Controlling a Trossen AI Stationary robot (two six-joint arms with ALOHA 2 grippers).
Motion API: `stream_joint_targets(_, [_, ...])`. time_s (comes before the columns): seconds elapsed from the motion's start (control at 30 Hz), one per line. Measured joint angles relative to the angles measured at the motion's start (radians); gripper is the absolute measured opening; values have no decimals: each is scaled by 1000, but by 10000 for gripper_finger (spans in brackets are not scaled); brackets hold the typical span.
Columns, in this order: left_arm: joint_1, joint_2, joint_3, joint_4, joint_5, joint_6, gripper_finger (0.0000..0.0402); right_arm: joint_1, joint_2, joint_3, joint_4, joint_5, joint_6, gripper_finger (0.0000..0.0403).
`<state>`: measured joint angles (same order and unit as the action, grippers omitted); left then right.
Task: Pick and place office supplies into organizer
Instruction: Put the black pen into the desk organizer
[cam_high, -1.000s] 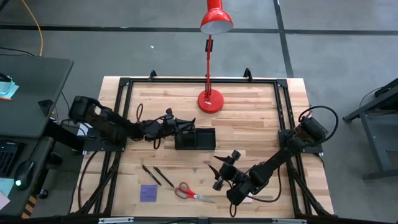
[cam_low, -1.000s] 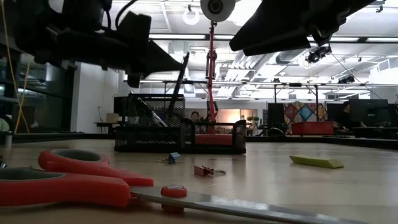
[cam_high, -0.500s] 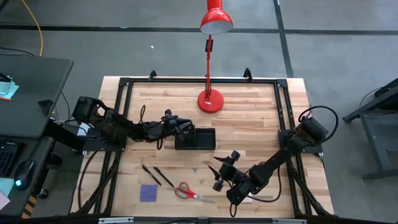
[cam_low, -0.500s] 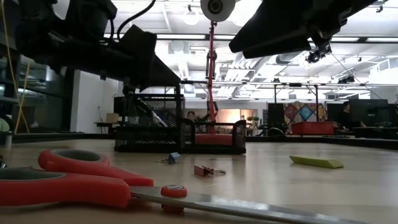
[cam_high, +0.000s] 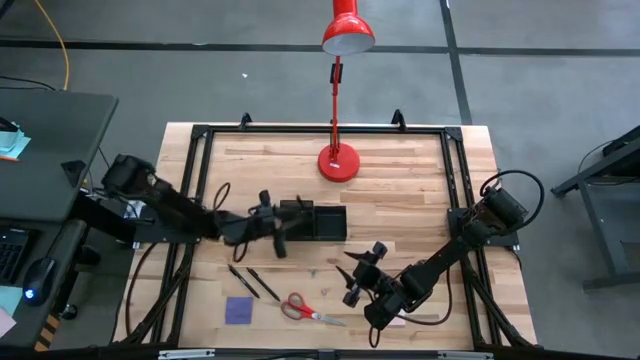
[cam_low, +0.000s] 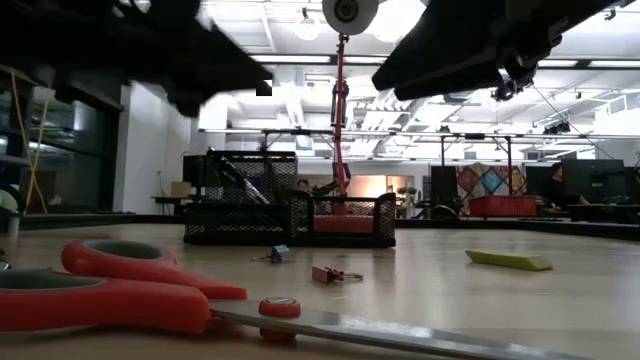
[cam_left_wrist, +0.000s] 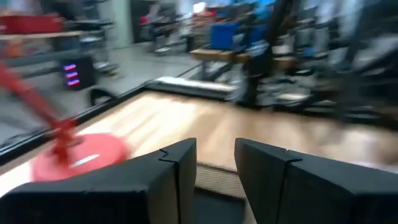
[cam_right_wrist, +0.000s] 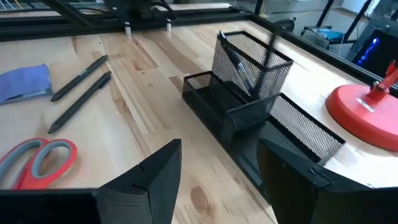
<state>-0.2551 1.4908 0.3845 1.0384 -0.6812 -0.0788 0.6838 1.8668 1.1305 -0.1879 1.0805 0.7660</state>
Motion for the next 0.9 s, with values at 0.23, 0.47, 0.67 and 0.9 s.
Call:
stream_joint_targets(0.23, [-179,-110,0,-166,-86,-109,100,0,0,0,-33,-12,23,200])
stream_joint_targets(0.47, [-305,-128,0,-414,-62,-202,99,0,0,0,-33,-19,41,201])
stream_joint_targets(0.67, [-354,-129,39,-717,141,-318,99,-3,0,0,-34,-19,40,200])
stream_joint_targets(0.9, [-355,-129,200,-1169,245,-372,99,-5,0,0,-33,-18,39,201])
